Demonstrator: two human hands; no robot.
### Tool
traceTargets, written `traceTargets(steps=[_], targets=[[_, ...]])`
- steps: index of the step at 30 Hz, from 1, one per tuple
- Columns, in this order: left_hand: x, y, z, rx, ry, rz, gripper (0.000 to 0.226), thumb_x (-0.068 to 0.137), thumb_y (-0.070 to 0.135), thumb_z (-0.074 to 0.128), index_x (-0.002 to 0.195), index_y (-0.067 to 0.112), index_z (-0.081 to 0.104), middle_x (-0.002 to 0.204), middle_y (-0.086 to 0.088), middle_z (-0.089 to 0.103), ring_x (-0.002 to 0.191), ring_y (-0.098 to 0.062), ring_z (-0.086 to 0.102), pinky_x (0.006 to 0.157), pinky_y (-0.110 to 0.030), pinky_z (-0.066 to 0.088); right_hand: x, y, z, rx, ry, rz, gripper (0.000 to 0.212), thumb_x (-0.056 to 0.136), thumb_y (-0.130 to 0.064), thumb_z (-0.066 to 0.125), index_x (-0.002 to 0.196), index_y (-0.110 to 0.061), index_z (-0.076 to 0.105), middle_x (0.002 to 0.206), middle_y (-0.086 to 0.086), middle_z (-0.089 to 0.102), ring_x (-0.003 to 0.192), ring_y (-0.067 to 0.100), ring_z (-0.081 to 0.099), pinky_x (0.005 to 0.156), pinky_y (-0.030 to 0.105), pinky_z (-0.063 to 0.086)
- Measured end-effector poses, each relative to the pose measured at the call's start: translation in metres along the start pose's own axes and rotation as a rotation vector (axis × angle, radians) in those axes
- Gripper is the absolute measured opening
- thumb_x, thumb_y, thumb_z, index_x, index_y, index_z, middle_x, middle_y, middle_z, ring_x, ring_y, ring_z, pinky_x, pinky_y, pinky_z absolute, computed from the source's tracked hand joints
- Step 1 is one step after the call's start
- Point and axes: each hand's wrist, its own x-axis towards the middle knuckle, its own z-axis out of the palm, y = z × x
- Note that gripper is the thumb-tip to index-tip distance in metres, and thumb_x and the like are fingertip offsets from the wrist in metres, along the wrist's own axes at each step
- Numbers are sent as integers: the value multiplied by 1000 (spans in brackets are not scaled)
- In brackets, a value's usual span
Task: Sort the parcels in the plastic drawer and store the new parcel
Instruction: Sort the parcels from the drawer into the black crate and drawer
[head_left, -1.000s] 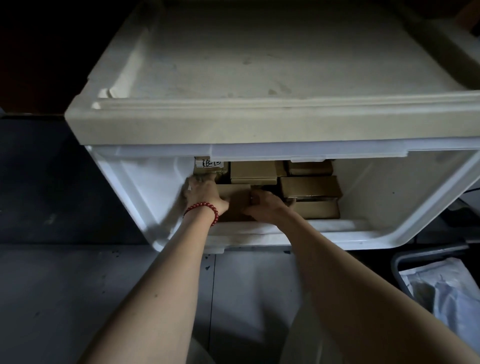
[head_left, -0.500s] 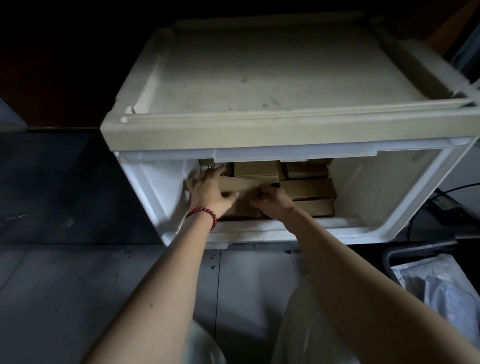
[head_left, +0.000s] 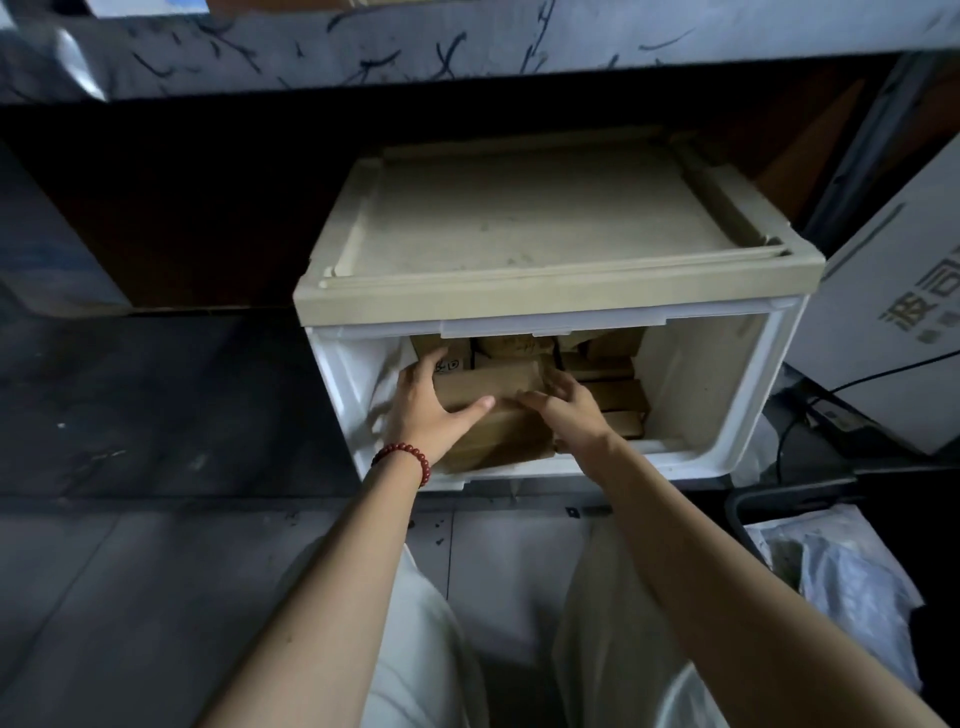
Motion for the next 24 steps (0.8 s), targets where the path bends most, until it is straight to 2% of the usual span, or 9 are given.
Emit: traceTargets(steps=[2, 3, 5, 7, 11, 14, 19, 24], targets=[[-10, 6, -3, -86, 5, -4, 82, 75, 41, 78, 142, 33, 33, 150, -1, 31, 132, -25, 39, 88, -32, 39, -6, 0, -6, 43, 7, 5, 78, 84, -28, 72, 149, -20, 28, 140, 10, 45, 120, 28, 52, 99, 43, 49], [-17, 10, -7, -140, 24, -8, 81, 75, 39, 78, 142, 32, 33, 150, -1, 31, 132, -24, 38, 88, -30, 38, -14, -2, -9, 58, 8, 3, 76, 87, -26, 69, 149, -21, 26, 138, 11, 47, 117, 27, 53, 93, 41, 52], [-25, 16, -15, -233, 72, -18, 79, 76, 37, 78, 141, 29, 34, 148, -1, 33, 131, -21, 38, 88, -28, 37, -27, -7, -12, 77, 4, -7, 71, 90, -28, 66, 147, -21, 24, 134, 10, 48, 107, 24, 54, 73, 33, 54], [-31, 17, -22, -258, 76, -33, 79, 77, 36, 77, 141, 27, 33, 146, -2, 36, 129, -20, 39, 88, -27, 36, -38, -11, -13, 63, 4, -11, 68, 91, -33, 64, 146, -24, 24, 134, 10, 48, 106, 23, 54, 65, 29, 50], [-42, 11, -28, -248, 16, -55, 86, 74, 38, 80, 143, 30, 30, 145, -2, 38, 129, -18, 39, 92, -26, 36, -54, -14, -10, 2, 32, -50, 64, 90, -39, 63, 143, -27, 28, 135, 5, 49, 113, 23, 52, 80, 35, 46], [-51, 8, -32, -242, -28, -48, 94, 69, 38, 83, 144, 31, 27, 146, -3, 38, 131, -18, 39, 98, -27, 37, -63, -15, -9, -26, 61, -47, 61, 88, -37, 65, 137, -23, 32, 134, 2, 52, 111, 21, 55, 80, 35, 48], [-60, 11, -39, -241, -38, 13, 103, 65, 39, 85, 145, 36, 22, 144, 0, 37, 129, -17, 37, 103, -33, 38, -68, -15, -5, -39, 67, 6, 40, 88, -40, 64, 114, -20, 42, 123, 8, 58, 110, 26, 58, 69, 33, 52], [-62, 11, -37, -231, -46, 49, 104, 64, 35, 86, 145, 38, 21, 146, 0, 35, 128, -16, 37, 97, -31, 35, -70, -18, -3, -63, 52, -17, 52, 87, -45, 64, 126, -14, 50, 121, 9, 61, 106, 25, 62, 85, 40, 57]])
